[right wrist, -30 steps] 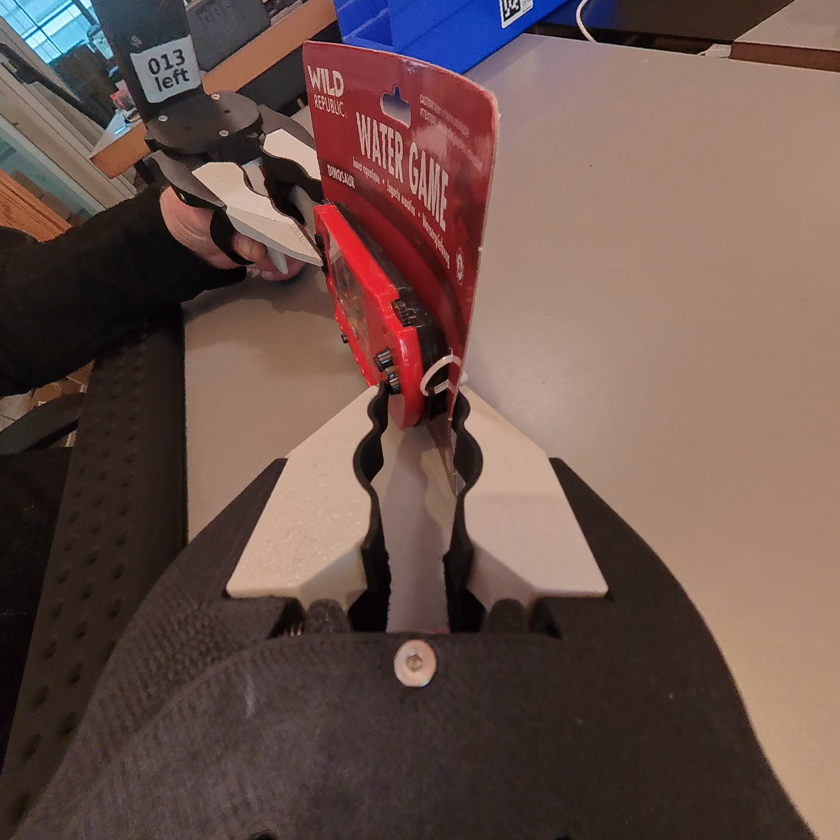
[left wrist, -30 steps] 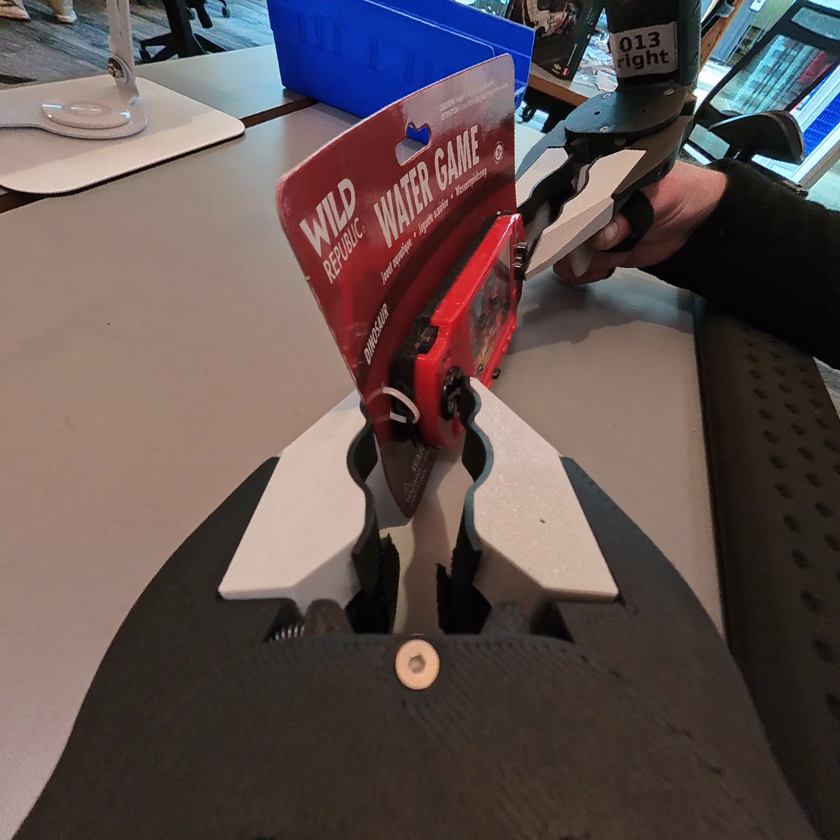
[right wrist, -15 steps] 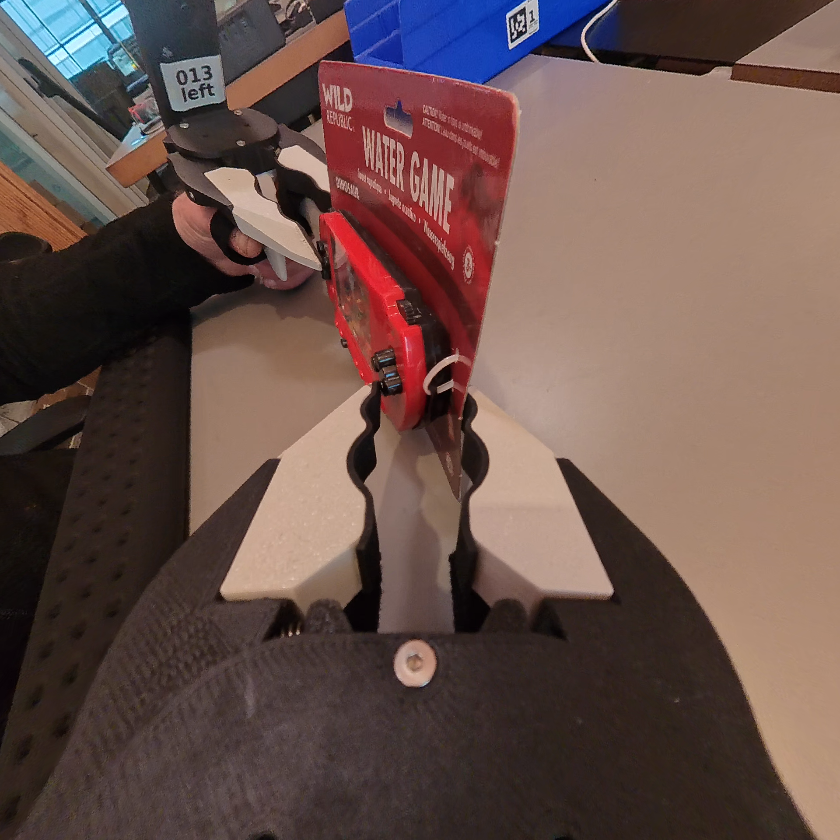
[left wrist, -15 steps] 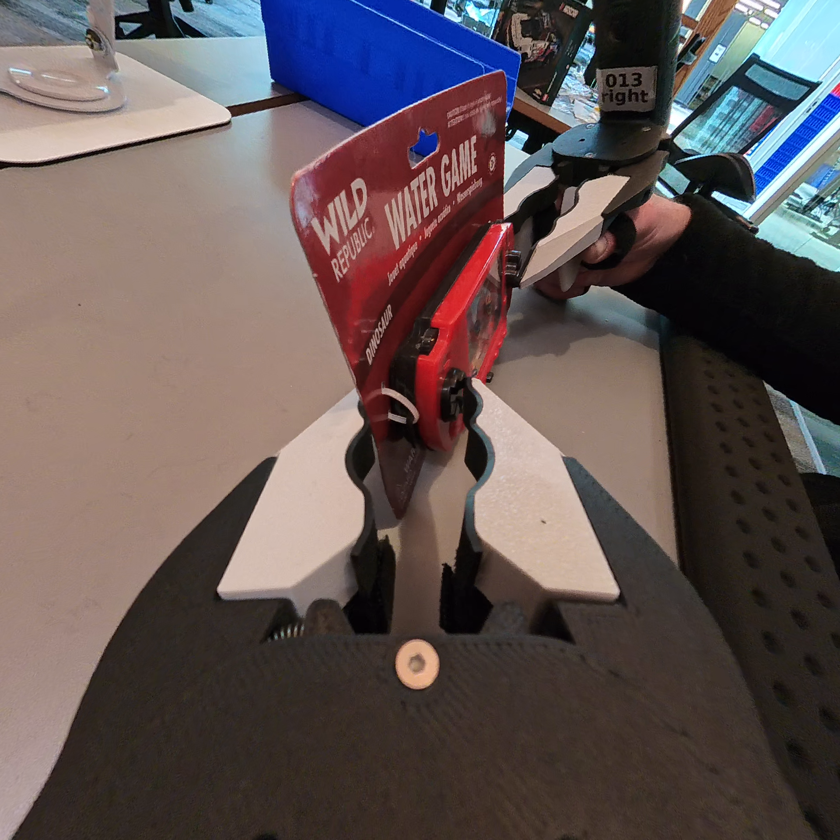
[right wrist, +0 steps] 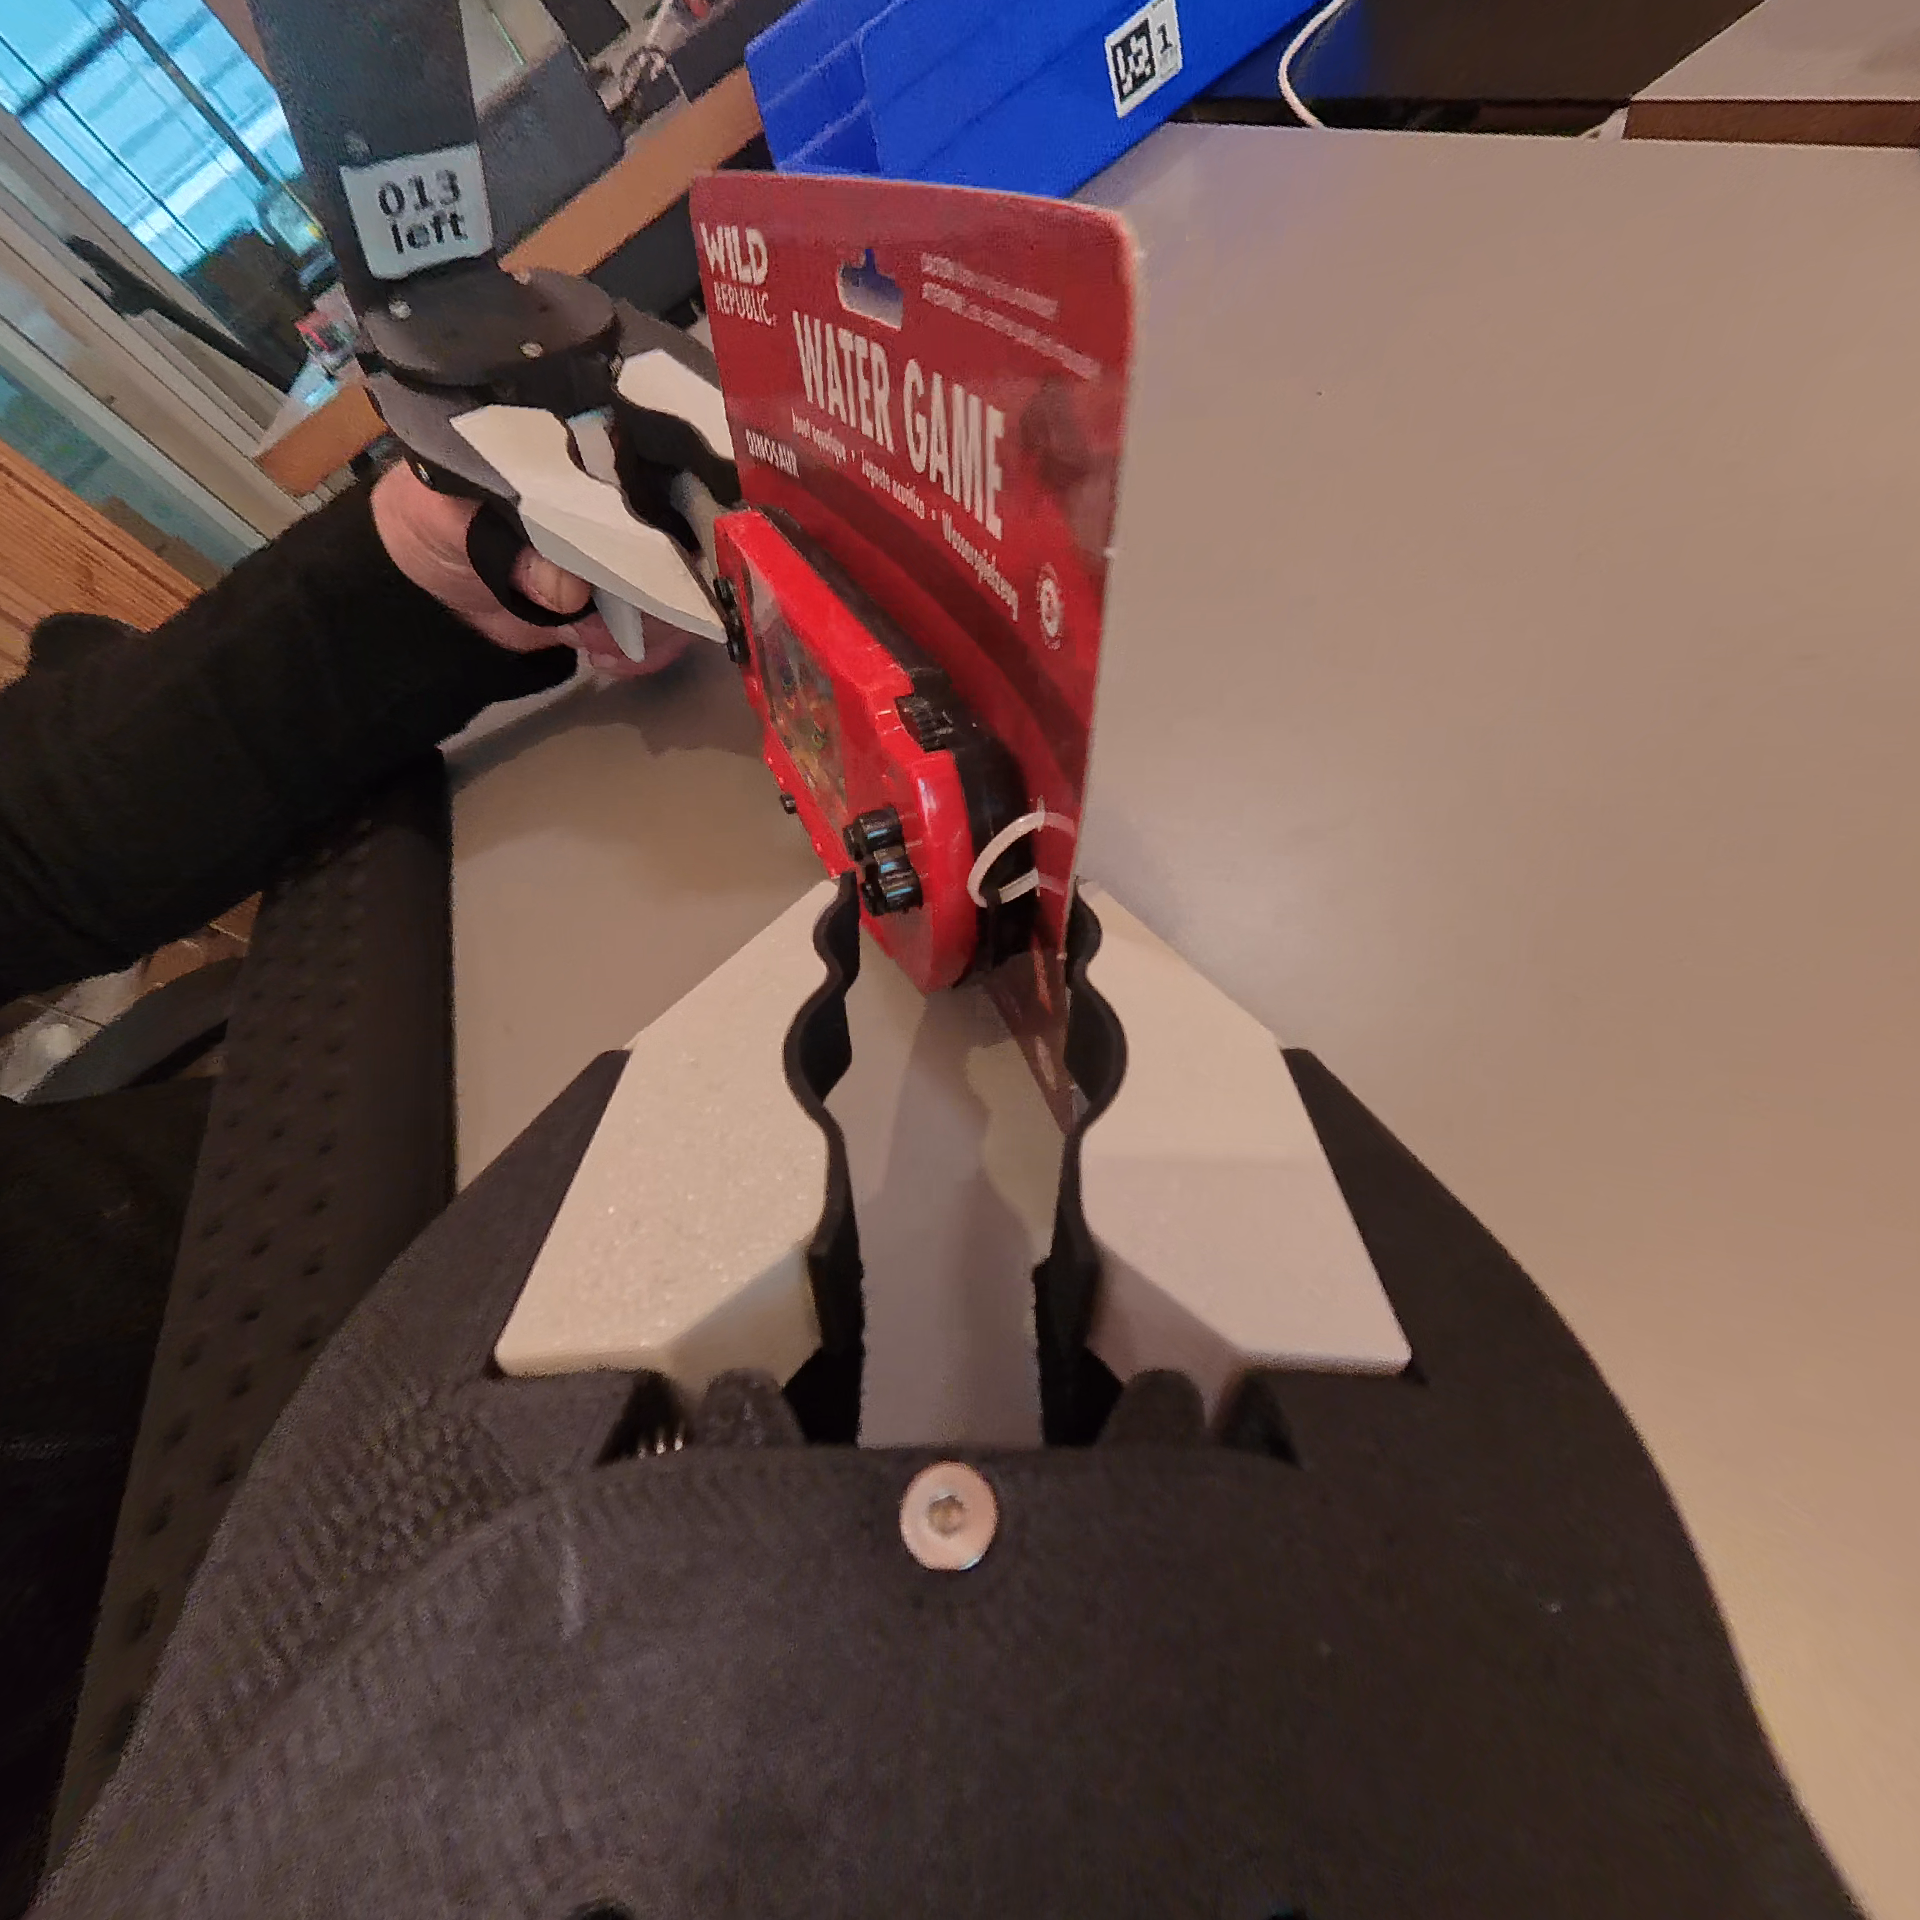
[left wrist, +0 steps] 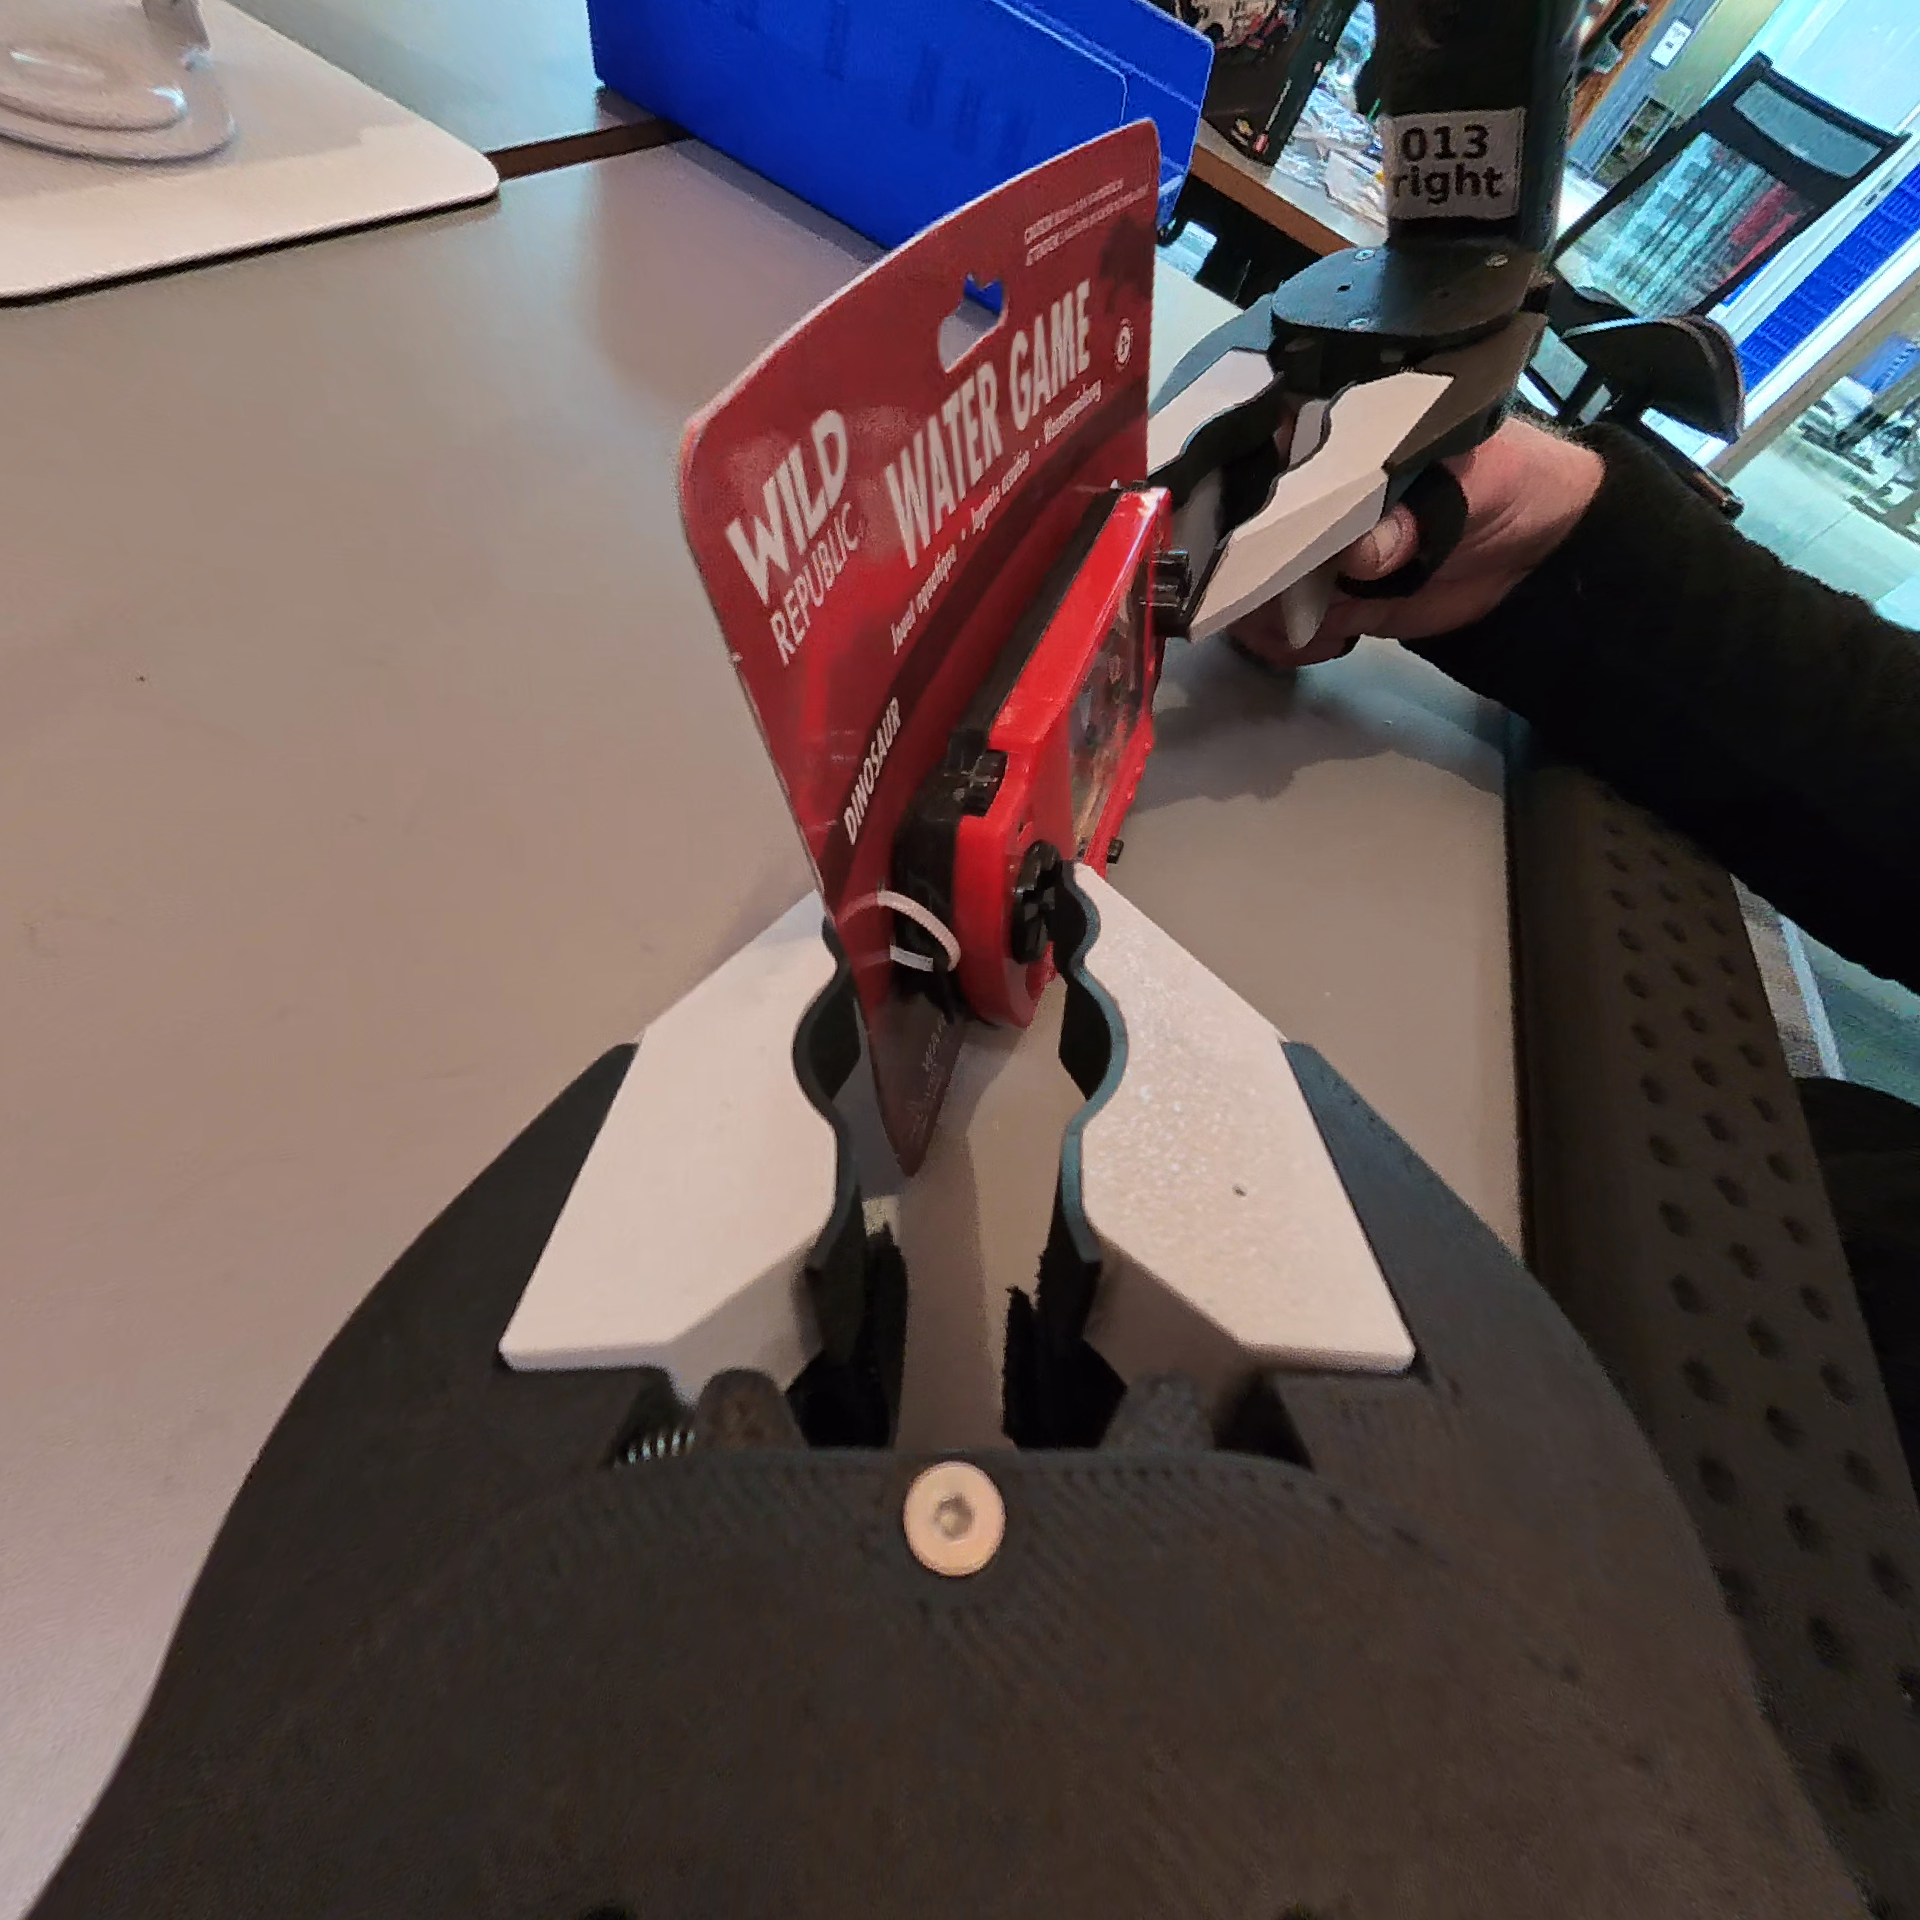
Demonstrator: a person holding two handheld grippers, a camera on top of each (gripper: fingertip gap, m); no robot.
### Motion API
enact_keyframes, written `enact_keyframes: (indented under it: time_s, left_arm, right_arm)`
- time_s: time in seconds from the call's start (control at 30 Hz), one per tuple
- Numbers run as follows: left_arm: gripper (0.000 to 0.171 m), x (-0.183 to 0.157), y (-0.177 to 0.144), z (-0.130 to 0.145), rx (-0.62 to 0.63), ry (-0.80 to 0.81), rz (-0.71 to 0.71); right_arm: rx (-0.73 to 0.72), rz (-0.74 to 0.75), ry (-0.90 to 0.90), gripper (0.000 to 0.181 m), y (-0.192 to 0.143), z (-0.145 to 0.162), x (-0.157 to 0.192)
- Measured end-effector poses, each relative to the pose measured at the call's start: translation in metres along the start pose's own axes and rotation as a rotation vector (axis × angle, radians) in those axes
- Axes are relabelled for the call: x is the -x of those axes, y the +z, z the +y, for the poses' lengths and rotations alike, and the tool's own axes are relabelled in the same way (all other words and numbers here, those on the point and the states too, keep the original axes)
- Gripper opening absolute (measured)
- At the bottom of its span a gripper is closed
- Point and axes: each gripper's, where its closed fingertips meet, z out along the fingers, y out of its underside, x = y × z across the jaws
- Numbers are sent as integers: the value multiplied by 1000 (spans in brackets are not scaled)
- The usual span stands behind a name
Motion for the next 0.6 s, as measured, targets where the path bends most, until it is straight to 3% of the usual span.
enact_keyframes:
  time_s: [0.2, 0.6]
  left_arm:
    - [35, -3, 1, 0, -1, 49, -5]
    - [34, 8, 10, -8, 22, -18, 5]
  right_arm:
    - [-42, -41, 99, 34, -2, -5, -2]
    - [-17, -12, 187, 23, 1, -9, -20]
